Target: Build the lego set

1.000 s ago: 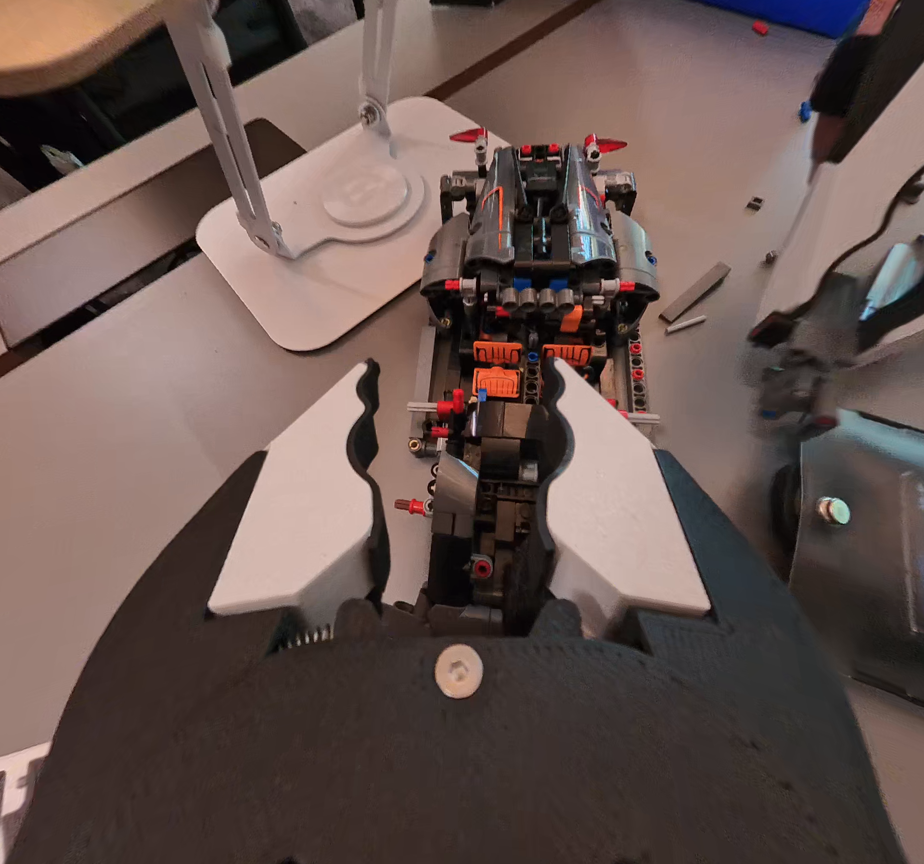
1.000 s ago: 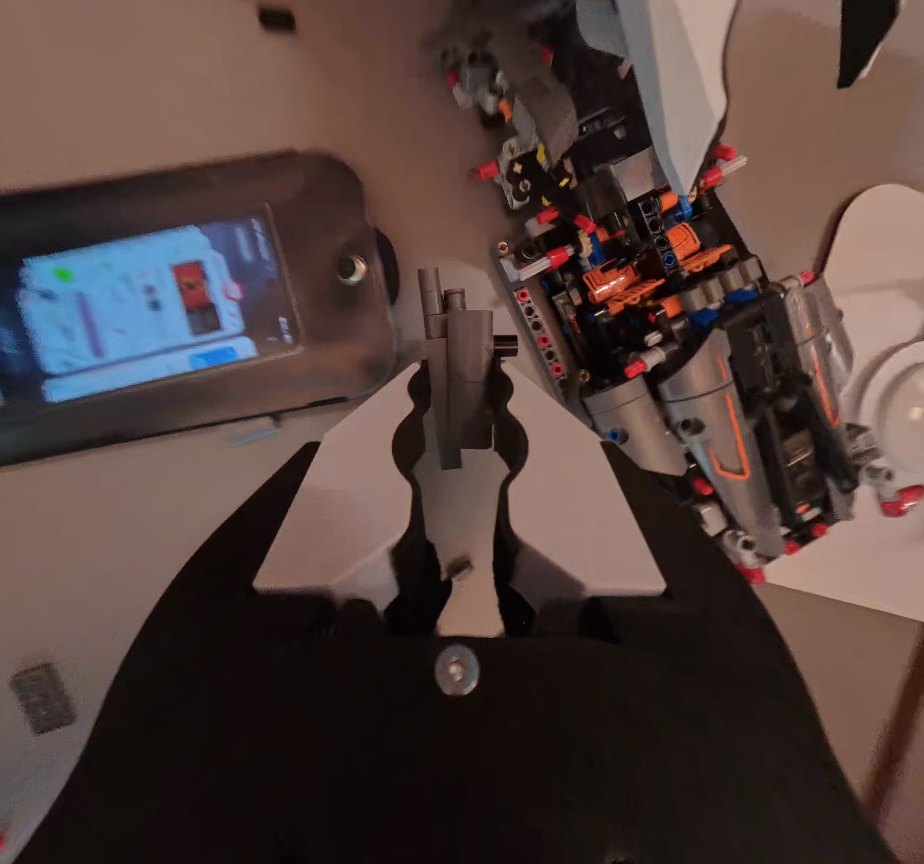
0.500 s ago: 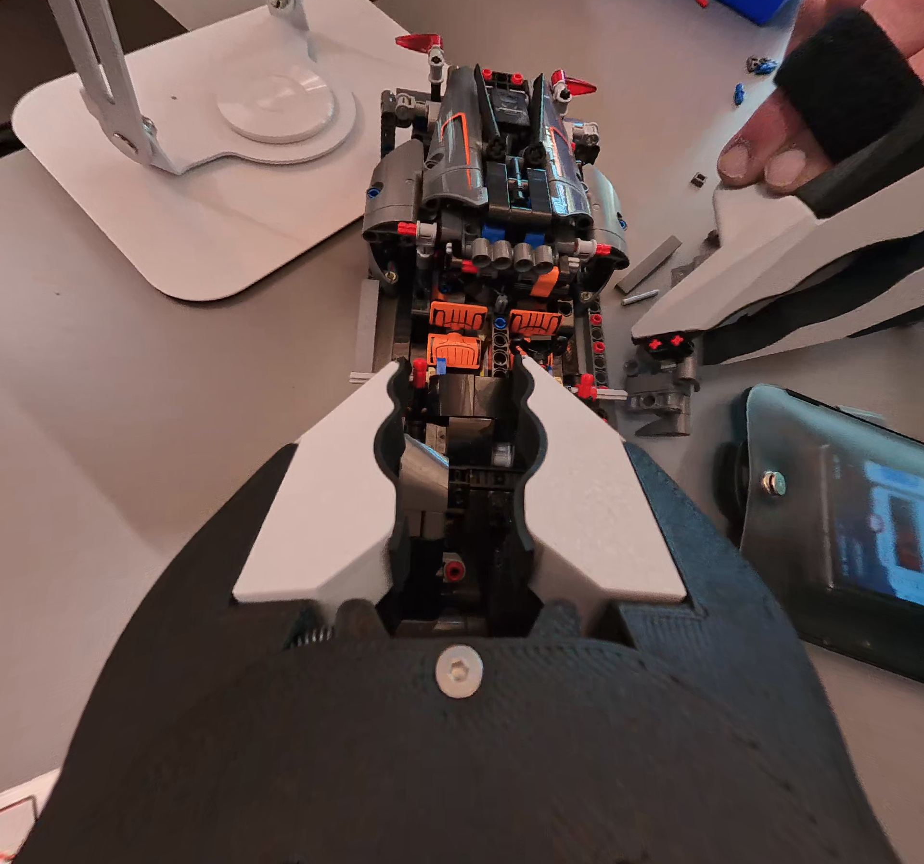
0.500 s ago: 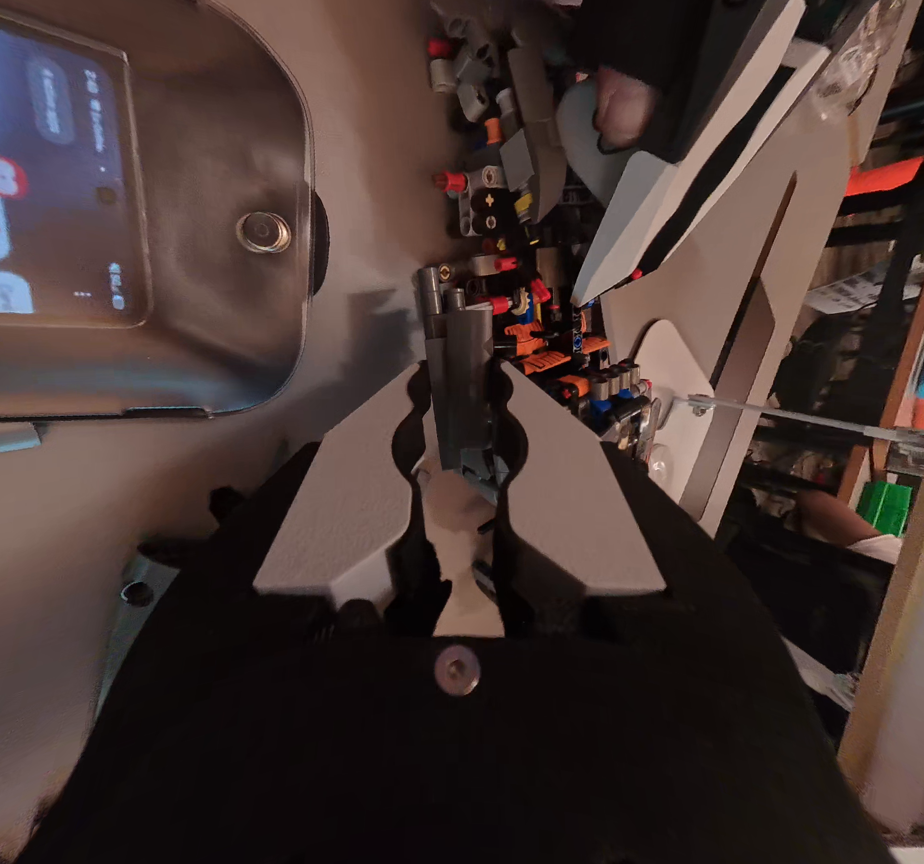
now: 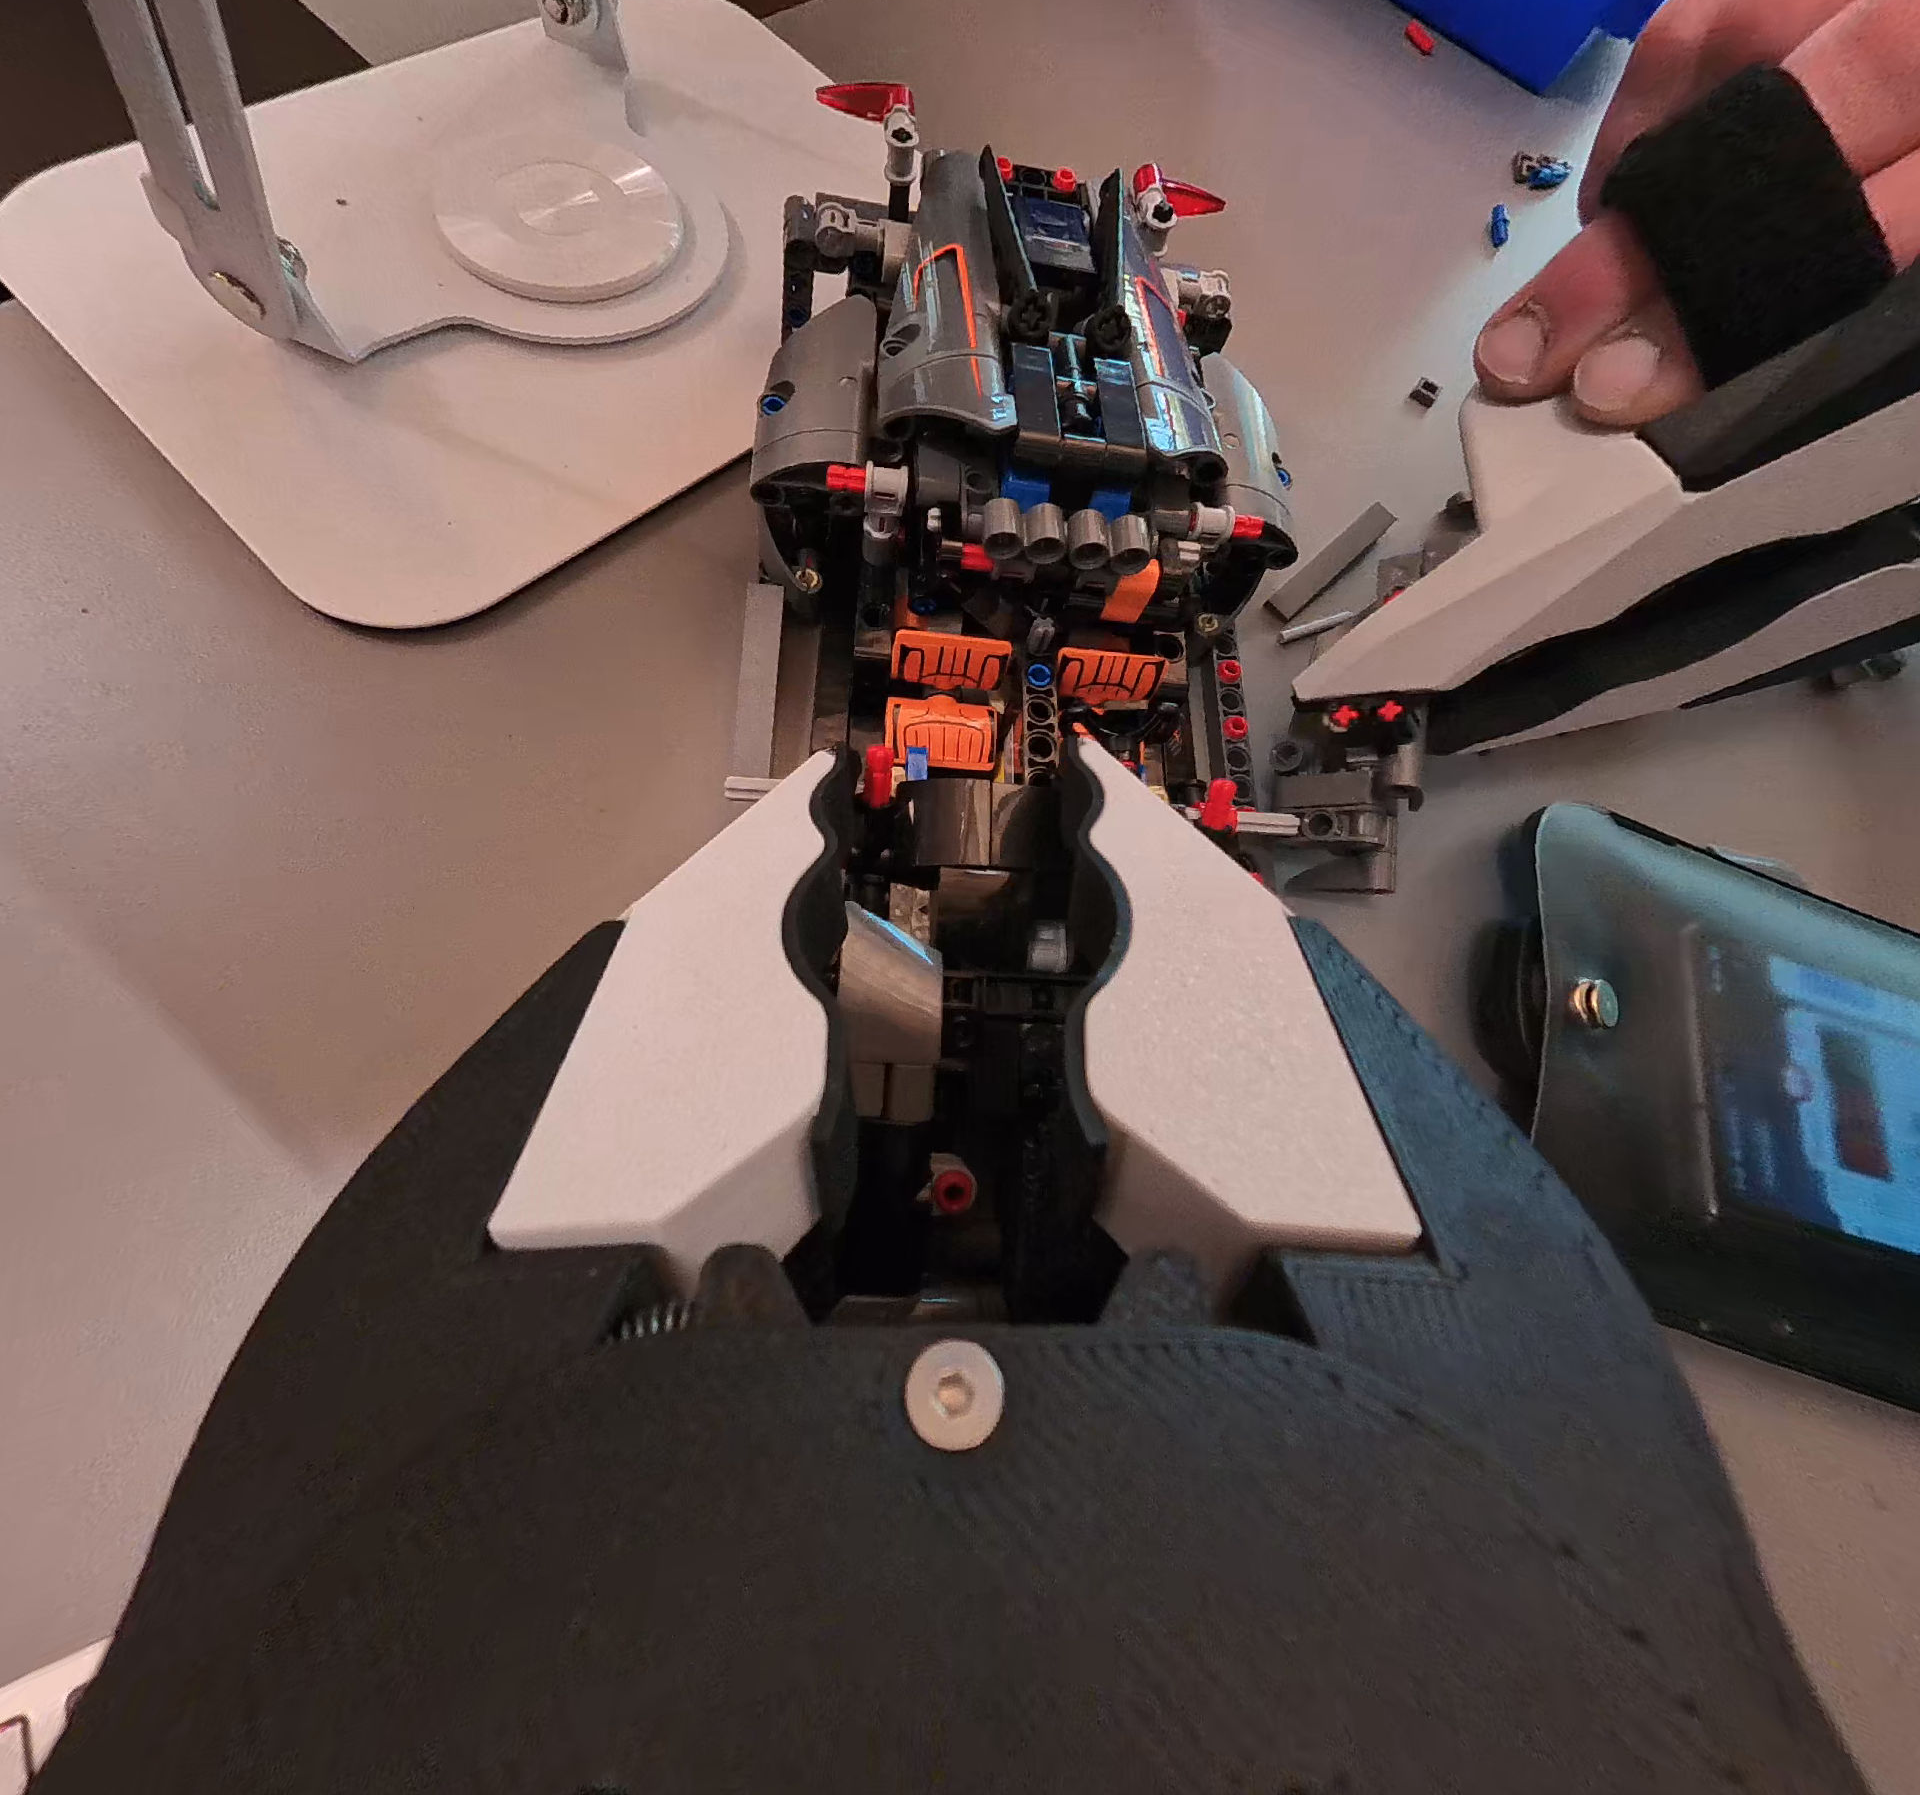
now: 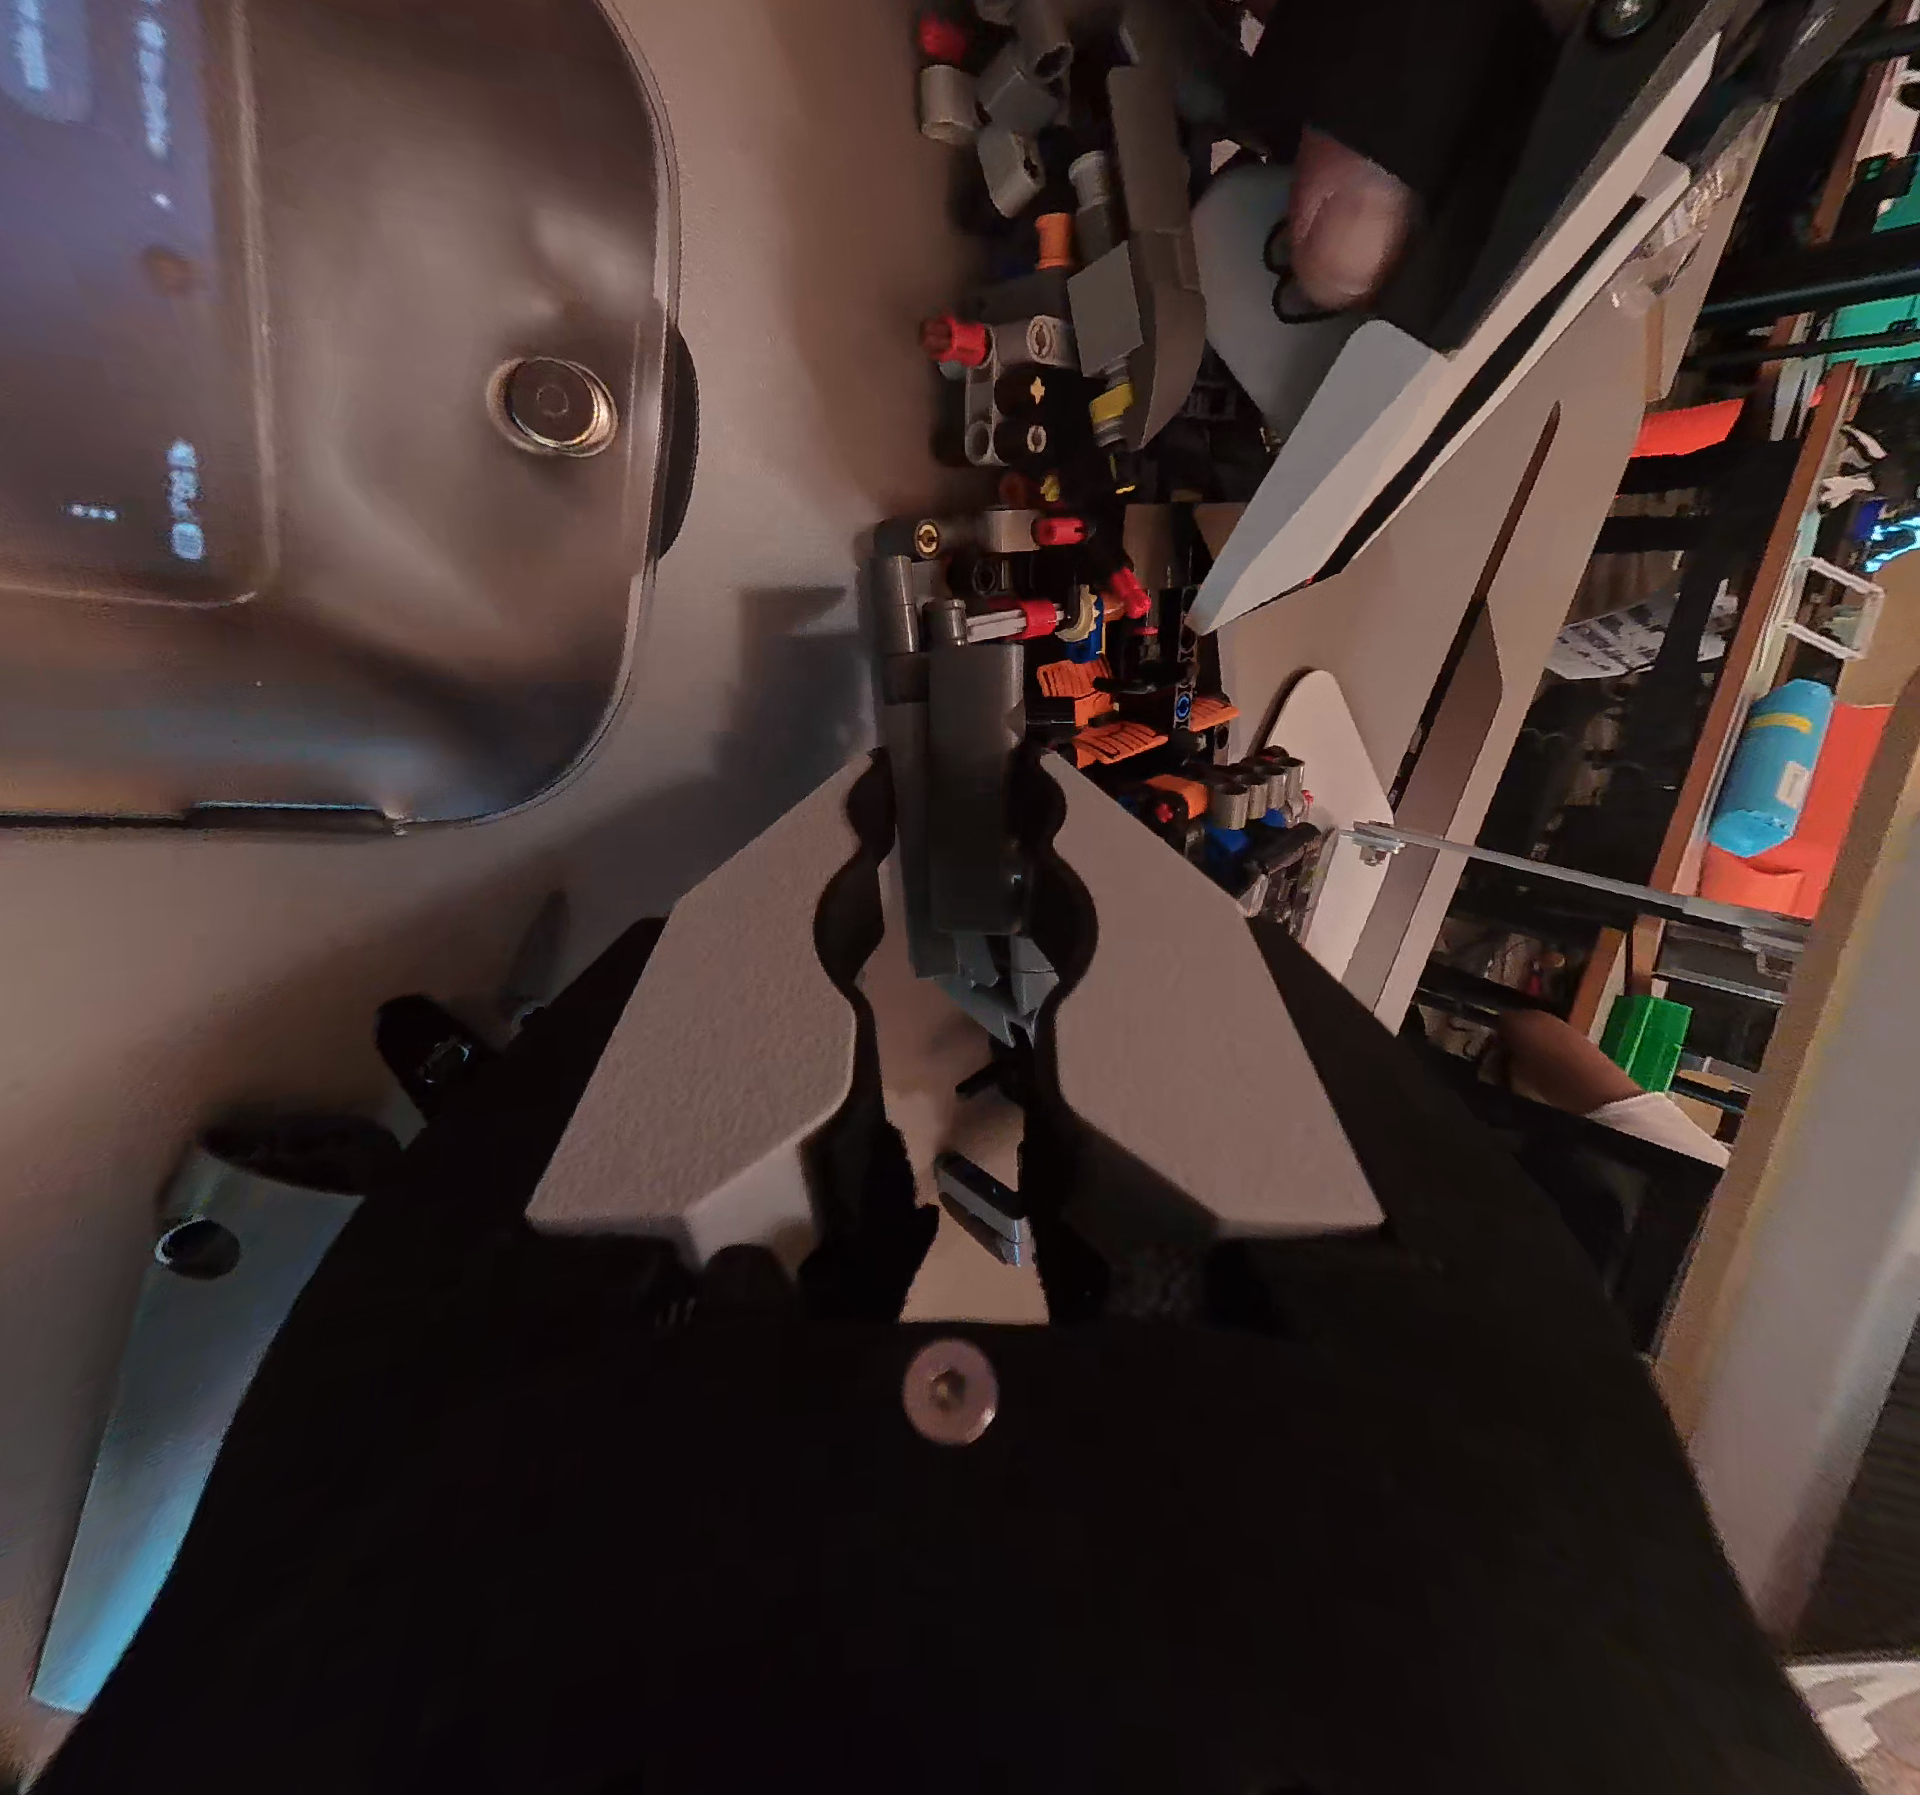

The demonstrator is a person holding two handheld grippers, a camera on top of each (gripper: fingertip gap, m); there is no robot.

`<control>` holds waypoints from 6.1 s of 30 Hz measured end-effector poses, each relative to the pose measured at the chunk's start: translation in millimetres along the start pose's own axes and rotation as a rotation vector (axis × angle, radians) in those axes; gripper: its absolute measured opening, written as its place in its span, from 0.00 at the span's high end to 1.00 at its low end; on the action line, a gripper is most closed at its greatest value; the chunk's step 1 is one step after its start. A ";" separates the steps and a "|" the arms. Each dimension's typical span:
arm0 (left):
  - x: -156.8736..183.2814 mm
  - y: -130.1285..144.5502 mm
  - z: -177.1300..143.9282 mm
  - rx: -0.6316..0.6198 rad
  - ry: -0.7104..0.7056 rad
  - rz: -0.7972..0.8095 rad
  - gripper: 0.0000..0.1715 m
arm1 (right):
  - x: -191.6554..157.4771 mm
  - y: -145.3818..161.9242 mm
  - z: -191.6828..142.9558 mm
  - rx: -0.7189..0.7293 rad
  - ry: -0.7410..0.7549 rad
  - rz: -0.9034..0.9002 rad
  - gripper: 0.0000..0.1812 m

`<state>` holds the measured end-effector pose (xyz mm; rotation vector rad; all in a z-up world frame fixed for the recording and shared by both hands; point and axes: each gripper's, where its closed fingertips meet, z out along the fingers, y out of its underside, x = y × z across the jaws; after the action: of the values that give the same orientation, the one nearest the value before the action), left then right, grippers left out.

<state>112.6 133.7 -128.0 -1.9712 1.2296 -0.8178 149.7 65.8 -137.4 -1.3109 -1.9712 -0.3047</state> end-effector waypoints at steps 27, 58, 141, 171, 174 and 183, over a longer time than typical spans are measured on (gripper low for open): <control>-2.8 -1.3 -0.7 0.009 0.012 0.001 0.82 | 22.5 -21.9 -32.9 0.015 0.311 -0.252 0.88; -1.9 -2.7 1.0 0.017 0.033 -0.010 0.82 | 58.6 -15.0 -67.6 0.748 -0.783 1.577 0.88; -1.2 -2.1 2.6 0.002 0.036 0.000 0.81 | -6.2 4.9 5.9 0.059 -0.160 0.293 0.88; 1.0 -2.8 3.0 0.010 0.048 0.009 0.81 | 0.9 10.1 5.9 -0.202 -0.310 0.310 0.86; 0.5 -2.9 3.0 0.010 0.049 0.010 0.81 | 1.7 10.0 6.8 -0.201 -0.302 0.307 0.86; 0.2 -3.0 3.4 0.008 0.052 0.010 0.81 | 2.4 9.8 8.5 -0.142 -0.300 0.314 0.85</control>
<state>116.8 135.2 -127.5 -1.9469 1.2636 -0.8722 154.0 76.7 -143.6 -1.8193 -1.9694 -0.1003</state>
